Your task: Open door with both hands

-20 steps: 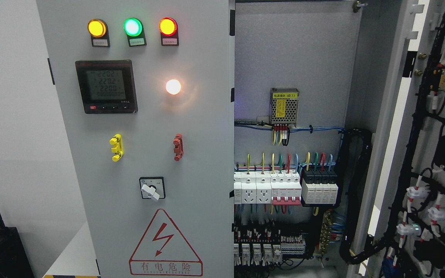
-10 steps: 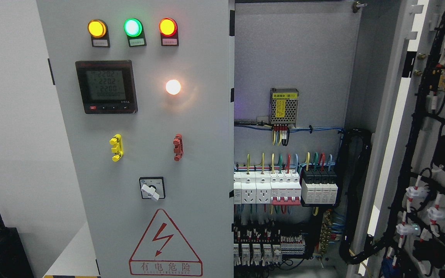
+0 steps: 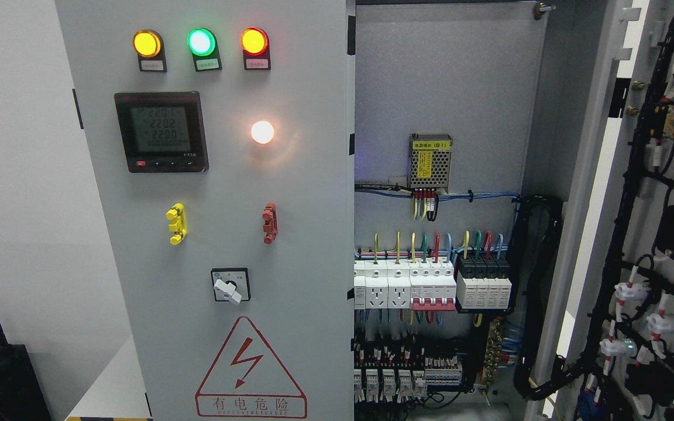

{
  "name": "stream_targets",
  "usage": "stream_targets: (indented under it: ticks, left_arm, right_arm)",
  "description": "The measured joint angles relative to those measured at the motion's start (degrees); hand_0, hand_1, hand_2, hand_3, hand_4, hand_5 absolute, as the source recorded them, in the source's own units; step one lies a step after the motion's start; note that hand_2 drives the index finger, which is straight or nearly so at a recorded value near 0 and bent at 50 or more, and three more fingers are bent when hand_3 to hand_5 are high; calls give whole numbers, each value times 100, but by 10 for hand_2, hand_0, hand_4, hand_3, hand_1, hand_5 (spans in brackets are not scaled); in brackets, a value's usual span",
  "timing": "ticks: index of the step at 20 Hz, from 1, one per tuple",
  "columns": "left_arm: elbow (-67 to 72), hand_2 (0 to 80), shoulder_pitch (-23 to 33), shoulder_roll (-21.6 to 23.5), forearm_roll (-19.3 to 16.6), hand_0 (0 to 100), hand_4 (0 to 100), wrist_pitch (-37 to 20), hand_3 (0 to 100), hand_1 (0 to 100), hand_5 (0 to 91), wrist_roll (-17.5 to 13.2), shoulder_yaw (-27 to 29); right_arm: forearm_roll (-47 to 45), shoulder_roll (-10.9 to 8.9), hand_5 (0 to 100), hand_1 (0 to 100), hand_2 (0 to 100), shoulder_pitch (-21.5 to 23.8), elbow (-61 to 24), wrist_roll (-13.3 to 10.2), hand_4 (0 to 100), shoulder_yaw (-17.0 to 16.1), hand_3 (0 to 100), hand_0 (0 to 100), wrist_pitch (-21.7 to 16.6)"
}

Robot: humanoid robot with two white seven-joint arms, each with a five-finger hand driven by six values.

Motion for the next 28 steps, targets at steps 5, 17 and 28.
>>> stream_targets:
  ticks: [5,17,28]
  left_arm:
    - [-53,0,-22,-13,13,0,32,-17,0,0,0,-2,-6]
    - [-115,0,-35,-145,15,0,32,-23,0,0,0,-17,-13]
    - [-134,0,-37,-202,15,0,33,-23,0,0,0,-10,-15]
  right_arm:
    - [-4,-294,0,0,0,568,-1184,1,0,104,0,0,-76]
    - [-17,-767,0,0,0,736,-2969,6,0,224,0,0,-472]
    - [-26,-1044,0,0,0,211,-3847,21,0,501,0,0,-958]
